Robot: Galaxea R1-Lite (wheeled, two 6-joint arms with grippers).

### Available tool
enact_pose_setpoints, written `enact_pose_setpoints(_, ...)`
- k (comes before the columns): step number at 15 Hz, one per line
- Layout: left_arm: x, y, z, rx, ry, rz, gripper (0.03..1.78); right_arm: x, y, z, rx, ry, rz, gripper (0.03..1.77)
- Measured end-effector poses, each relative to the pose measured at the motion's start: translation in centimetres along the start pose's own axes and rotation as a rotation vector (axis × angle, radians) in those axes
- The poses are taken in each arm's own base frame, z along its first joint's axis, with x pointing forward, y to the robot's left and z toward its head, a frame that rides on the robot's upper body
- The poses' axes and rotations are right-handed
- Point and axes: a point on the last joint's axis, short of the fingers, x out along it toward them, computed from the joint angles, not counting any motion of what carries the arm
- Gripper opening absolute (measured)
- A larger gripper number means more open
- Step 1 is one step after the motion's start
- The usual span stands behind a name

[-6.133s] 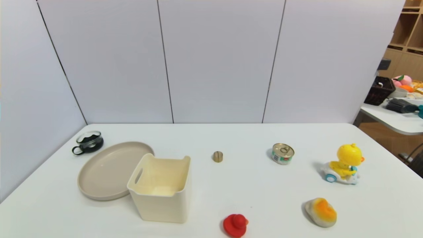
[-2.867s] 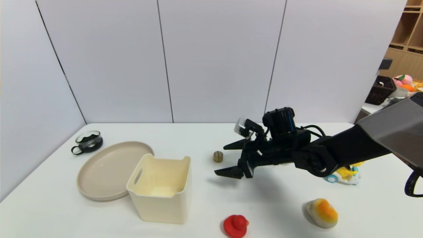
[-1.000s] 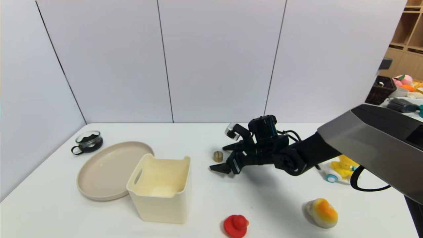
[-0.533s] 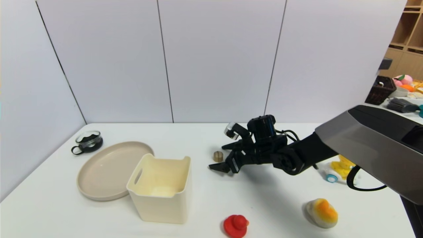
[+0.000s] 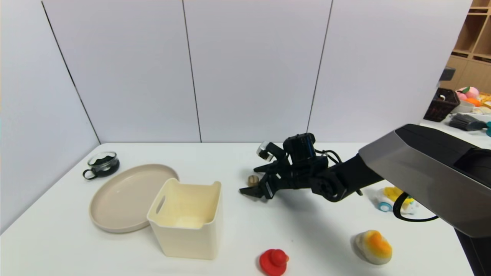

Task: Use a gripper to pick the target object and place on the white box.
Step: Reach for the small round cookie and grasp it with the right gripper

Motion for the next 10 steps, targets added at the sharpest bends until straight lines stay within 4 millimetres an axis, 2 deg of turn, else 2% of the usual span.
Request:
enact_pose_setpoints(3,0.00,0.00,0.00,0.000,0.000,0.000,1.69,0.17,-0.07,-0.15,0.003,0.004,0.000,1.08)
enact_pose_setpoints(6,0.00,0.00,0.00,0.000,0.000,0.000,1.69,0.17,-0.09,-0.24,0.006,0.009,0.000,0.81)
enact_pose_setpoints(8,0.00,0.00,0.00,0.000,0.000,0.000,1.69,0.15,-0.06,-0.31,0.008,0.012,0.002,0.52)
enact_pose_setpoints(10,0.00,0.00,0.00,0.000,0.000,0.000,1.69,0.14,-0.01,-0.31,0.007,0.014,0.002,0.52)
